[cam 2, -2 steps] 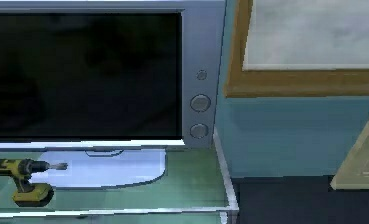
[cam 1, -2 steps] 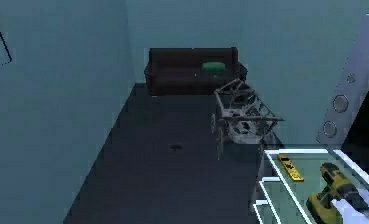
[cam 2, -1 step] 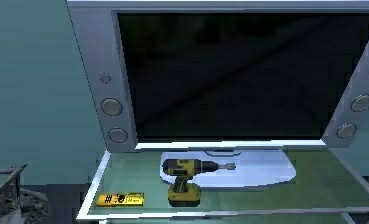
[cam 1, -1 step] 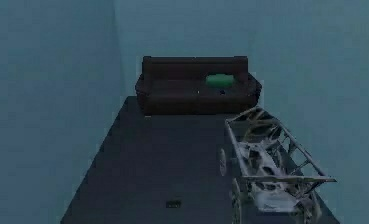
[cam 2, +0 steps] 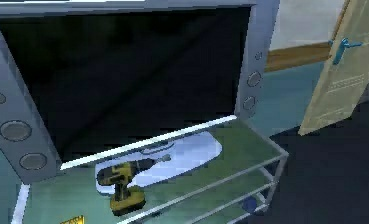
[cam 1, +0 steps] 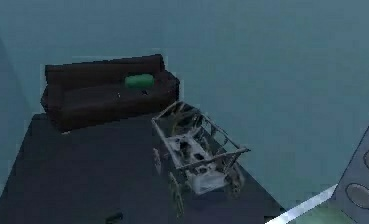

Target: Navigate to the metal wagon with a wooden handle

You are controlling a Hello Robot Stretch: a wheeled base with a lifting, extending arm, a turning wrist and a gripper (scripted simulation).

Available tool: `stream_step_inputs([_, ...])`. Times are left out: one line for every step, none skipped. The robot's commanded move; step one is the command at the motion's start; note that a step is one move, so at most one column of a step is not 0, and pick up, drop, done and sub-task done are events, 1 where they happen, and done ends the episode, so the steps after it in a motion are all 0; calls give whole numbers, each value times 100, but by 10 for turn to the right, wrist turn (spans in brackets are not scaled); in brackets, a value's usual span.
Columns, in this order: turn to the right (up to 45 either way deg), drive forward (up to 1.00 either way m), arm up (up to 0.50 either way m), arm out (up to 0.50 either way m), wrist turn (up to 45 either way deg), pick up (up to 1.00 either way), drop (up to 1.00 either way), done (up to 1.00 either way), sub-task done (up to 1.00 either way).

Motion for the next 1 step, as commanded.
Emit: stream_step_inputs([0,0,0,0,0,0,0,100,0])
